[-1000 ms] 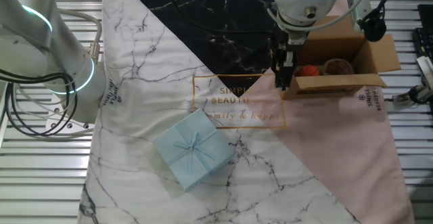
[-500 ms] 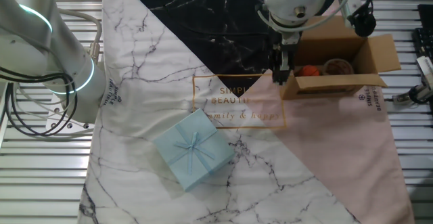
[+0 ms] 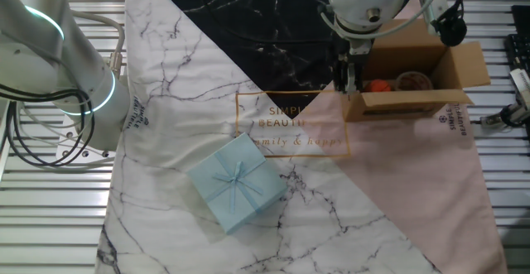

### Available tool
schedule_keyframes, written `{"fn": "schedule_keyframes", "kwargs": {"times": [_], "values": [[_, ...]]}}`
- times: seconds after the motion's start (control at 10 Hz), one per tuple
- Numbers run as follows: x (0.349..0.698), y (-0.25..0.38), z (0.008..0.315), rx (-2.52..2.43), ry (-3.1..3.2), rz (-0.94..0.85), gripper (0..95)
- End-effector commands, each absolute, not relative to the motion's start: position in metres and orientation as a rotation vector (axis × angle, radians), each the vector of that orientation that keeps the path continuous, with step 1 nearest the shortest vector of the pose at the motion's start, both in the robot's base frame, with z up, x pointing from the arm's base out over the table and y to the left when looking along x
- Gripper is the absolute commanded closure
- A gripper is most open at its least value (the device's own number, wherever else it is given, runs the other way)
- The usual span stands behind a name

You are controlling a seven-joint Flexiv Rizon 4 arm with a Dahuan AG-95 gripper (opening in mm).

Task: Cover the box

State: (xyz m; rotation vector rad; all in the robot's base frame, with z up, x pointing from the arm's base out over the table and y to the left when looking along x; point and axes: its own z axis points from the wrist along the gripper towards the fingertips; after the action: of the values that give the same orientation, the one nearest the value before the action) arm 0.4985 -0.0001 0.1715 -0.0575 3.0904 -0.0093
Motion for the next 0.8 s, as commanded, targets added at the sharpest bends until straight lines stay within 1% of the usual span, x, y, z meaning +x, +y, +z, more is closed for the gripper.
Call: {"fn": "schedule_keyframes", "kwargs": {"times": [0.1, 0.7, 0.8], "values": [[0.4997, 0.0004, 0.1709, -0.057, 3.093, -0.008, 95.0], [0.4993, 0.0008, 0.1721, -0.052, 3.096, -0.008, 95.0], [0.4972, 0.0028, 0.1769, -0.040, 3.105, -0.011, 95.0]]}}
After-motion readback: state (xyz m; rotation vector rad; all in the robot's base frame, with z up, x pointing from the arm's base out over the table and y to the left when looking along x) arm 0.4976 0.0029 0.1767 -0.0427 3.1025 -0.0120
